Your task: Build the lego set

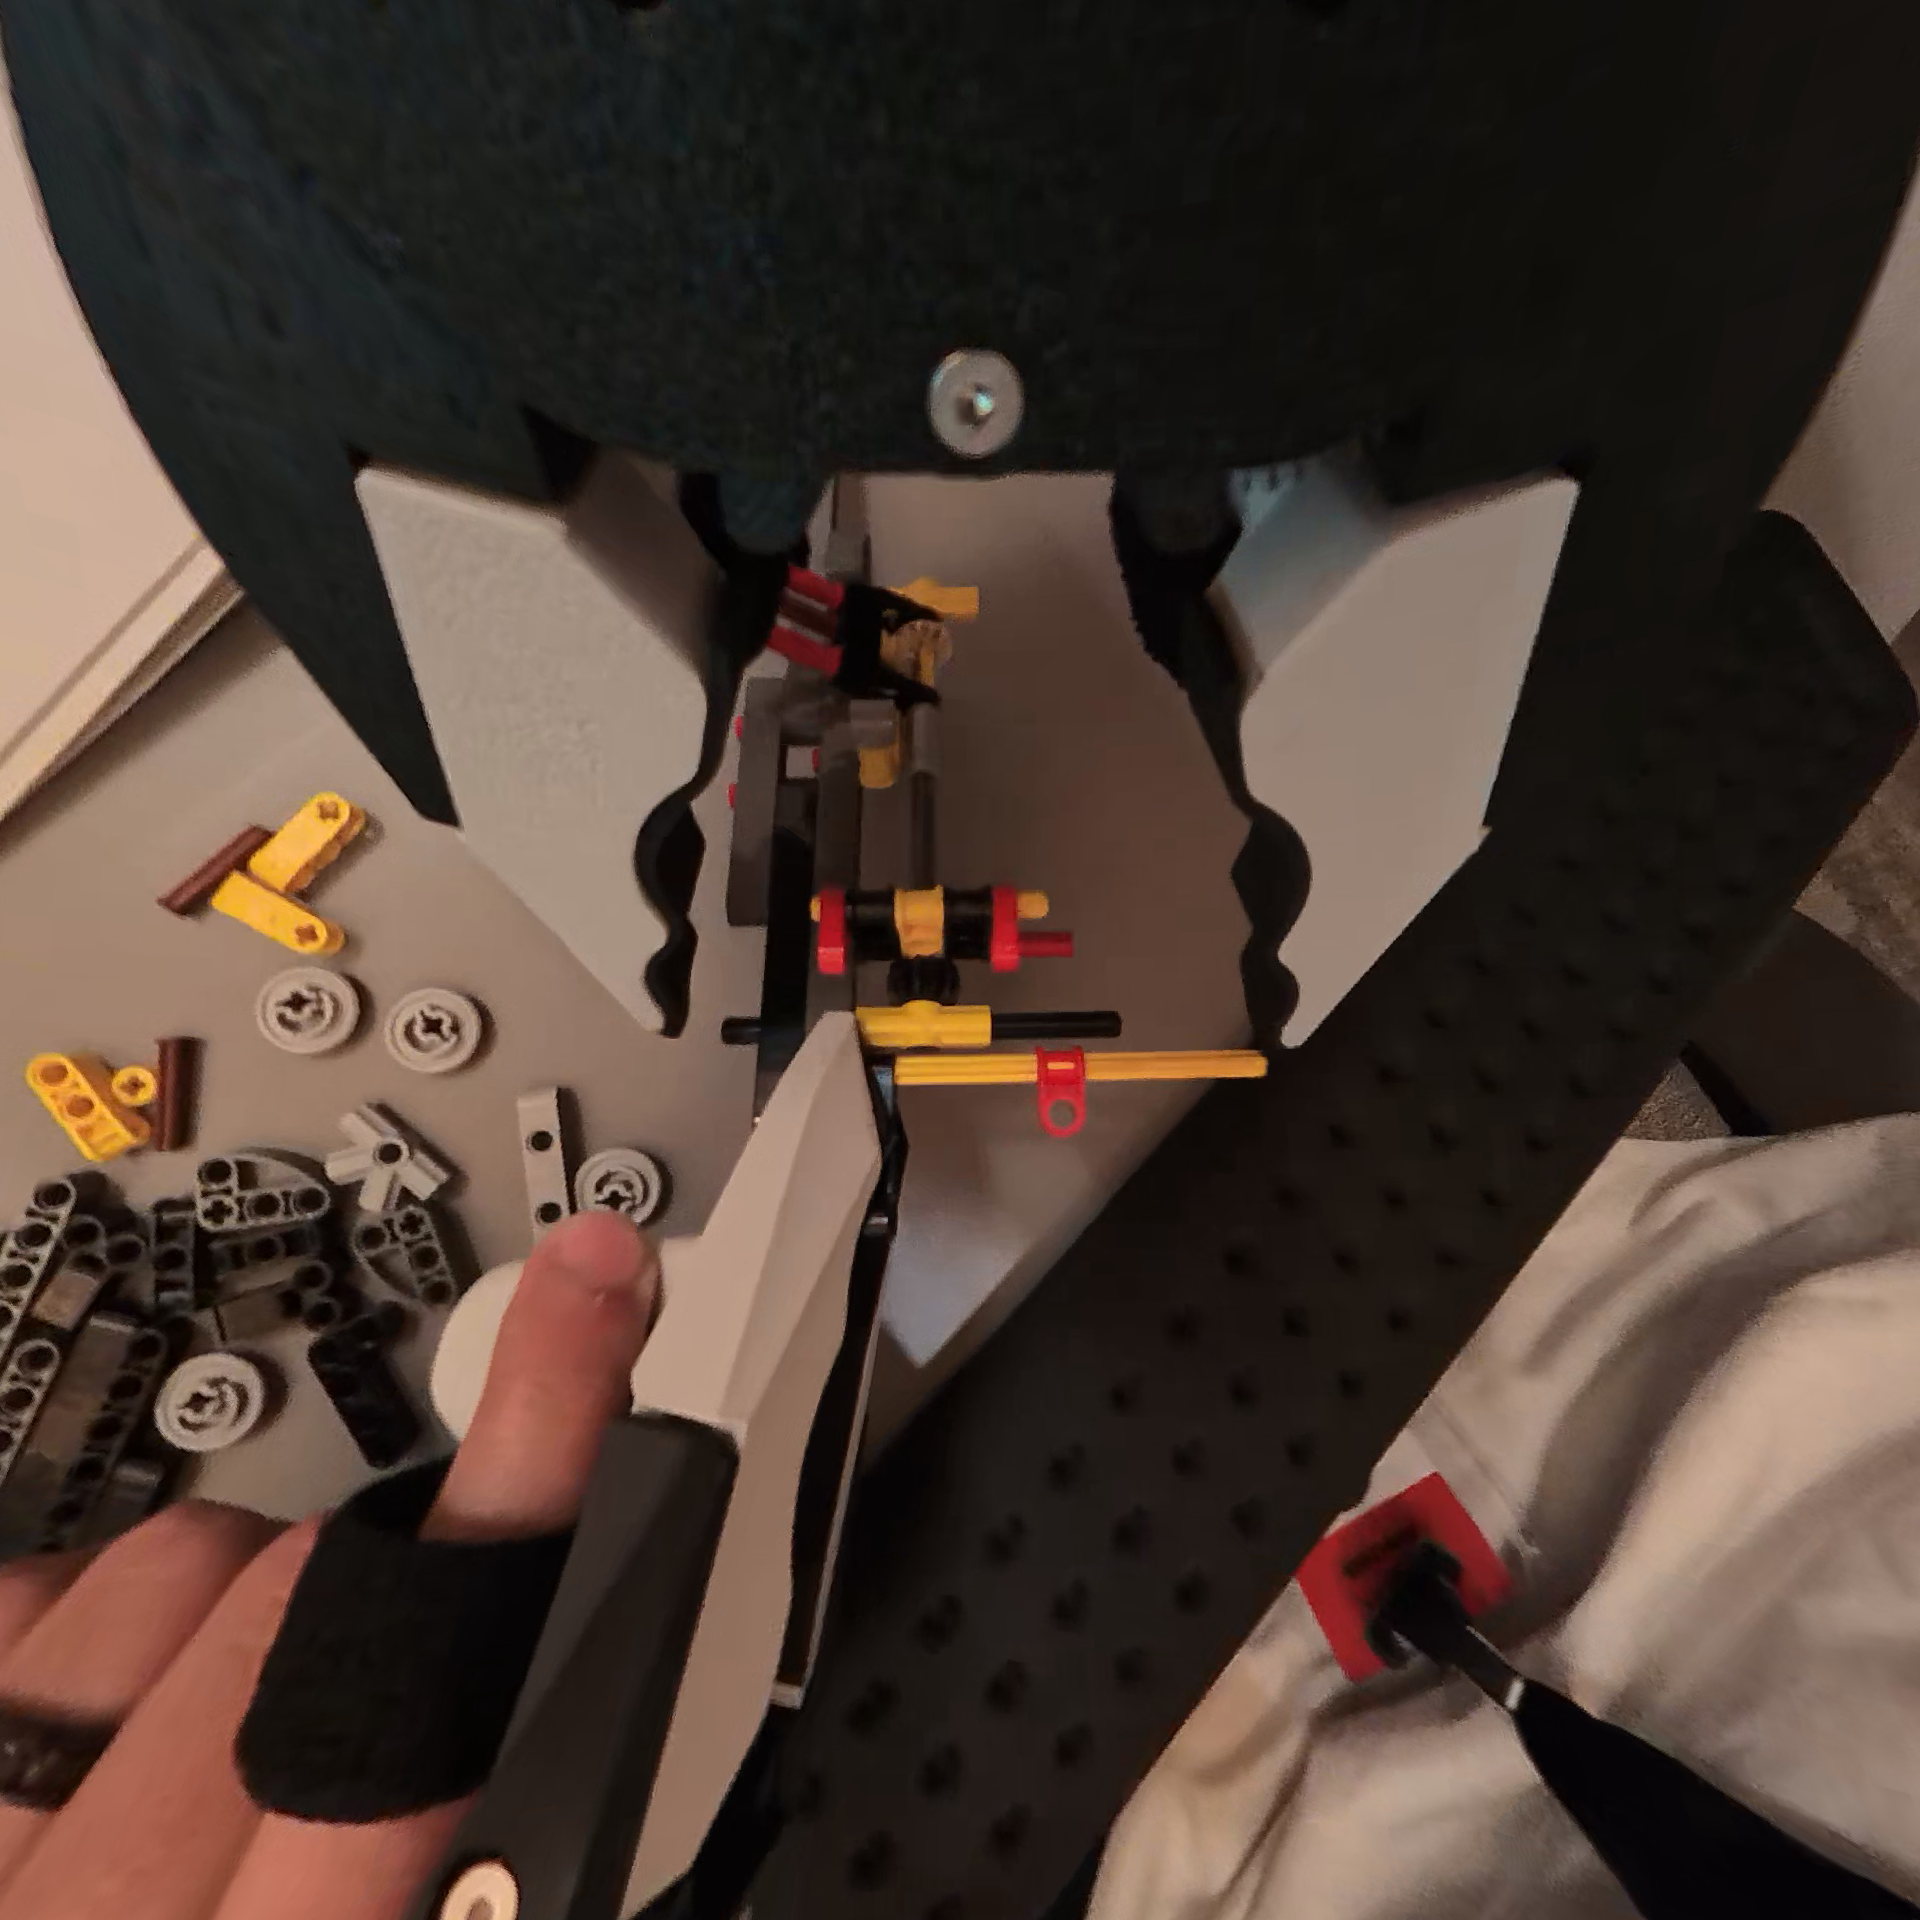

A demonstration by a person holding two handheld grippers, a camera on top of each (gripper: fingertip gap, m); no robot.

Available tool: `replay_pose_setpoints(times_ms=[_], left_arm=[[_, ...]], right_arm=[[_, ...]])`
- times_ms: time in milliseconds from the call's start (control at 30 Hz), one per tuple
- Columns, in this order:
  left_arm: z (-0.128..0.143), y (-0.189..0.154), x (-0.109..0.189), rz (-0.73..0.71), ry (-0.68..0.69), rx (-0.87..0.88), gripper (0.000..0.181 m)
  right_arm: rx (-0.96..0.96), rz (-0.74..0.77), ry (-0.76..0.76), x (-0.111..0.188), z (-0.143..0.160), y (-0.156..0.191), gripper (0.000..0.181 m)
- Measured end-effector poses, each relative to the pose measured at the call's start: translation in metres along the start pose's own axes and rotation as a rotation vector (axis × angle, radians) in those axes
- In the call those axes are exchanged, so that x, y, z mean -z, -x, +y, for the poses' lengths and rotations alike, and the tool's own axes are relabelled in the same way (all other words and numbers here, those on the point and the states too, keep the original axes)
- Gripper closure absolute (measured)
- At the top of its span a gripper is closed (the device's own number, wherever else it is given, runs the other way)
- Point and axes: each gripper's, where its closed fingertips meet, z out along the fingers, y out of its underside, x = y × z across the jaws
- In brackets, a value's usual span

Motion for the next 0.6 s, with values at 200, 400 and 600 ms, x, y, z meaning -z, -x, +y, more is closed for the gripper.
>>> replay_pose_setpoints(times_ms=[200,400,600], left_arm=[[0.007,0.003,0.0,-0.003,0.021,0.039,0.173],[0.01,0.005,0.001,-0.007,0.026,0.029,0.173],[0.014,0.006,0.003,-0.012,0.055,0.002,0.173]], right_arm=[[0.036,0.007,-0.006,-0.005,-0.002,0.0,0.075],[0.094,0.077,0.028,-0.007,0.0,-0.006,0.077],[0.177,0.128,0.022,-0.007,-0.003,-0.009,0.085]])
